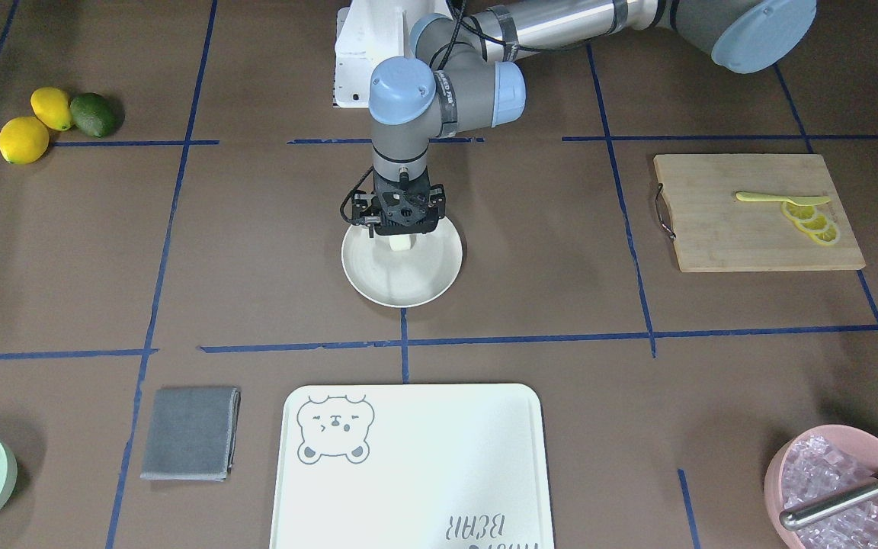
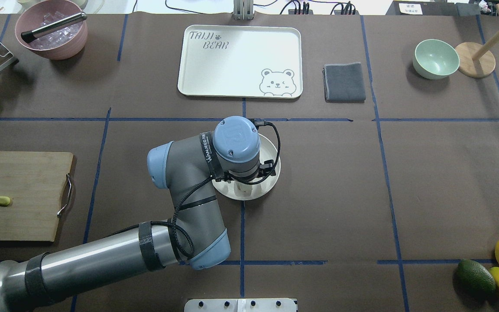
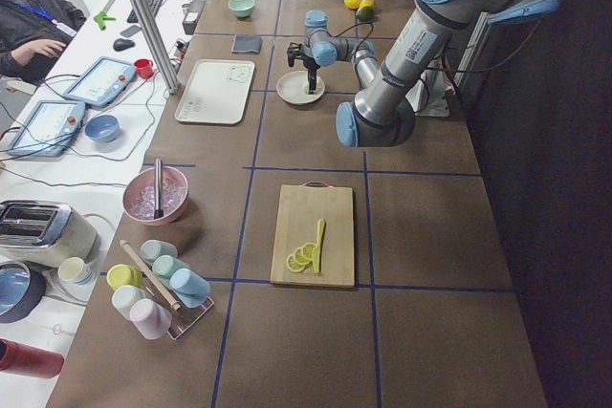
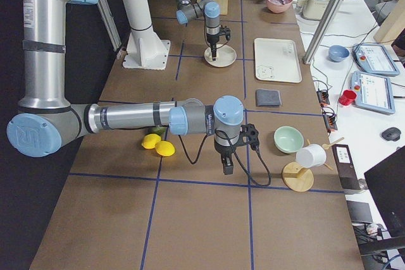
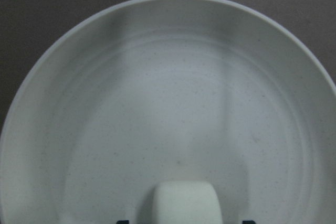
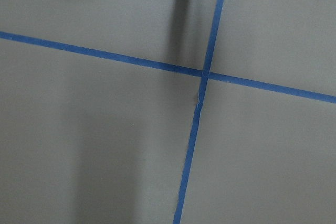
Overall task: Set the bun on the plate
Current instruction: 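Lower the bun onto the plate and open the left gripper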
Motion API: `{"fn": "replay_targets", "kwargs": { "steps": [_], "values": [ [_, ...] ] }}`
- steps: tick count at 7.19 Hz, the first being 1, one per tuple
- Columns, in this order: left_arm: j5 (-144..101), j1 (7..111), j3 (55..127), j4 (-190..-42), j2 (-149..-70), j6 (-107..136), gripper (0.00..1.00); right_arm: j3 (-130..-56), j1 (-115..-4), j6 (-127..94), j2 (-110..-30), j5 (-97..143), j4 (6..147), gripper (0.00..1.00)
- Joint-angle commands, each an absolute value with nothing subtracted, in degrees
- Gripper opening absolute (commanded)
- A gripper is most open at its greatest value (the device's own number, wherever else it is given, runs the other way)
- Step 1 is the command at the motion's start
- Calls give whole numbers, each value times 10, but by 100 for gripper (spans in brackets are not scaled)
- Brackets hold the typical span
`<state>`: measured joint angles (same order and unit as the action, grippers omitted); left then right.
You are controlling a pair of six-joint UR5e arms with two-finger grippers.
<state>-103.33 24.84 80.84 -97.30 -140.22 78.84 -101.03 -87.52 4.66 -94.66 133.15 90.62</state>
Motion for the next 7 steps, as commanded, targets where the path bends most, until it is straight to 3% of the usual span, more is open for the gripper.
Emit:
{"fn": "replay_targets", "kwargs": {
  "steps": [1,4,5,7],
  "values": [
    [-1036,275,892,-928,-1356,741,99,-1011,-875,47,-947,1332,906,100],
    [-1105,372,1098,-843,-1191,547,100,-1010,-875,46,-947,1332,906,100],
    [-1141,429,1140,-844,-1109,461,100,-1010,-875,47,-947,1332,906,100],
    [-1248,595,1149,-845,-990,224,100,-1010,-875,47,-947,1332,906,100]
  ]
}}
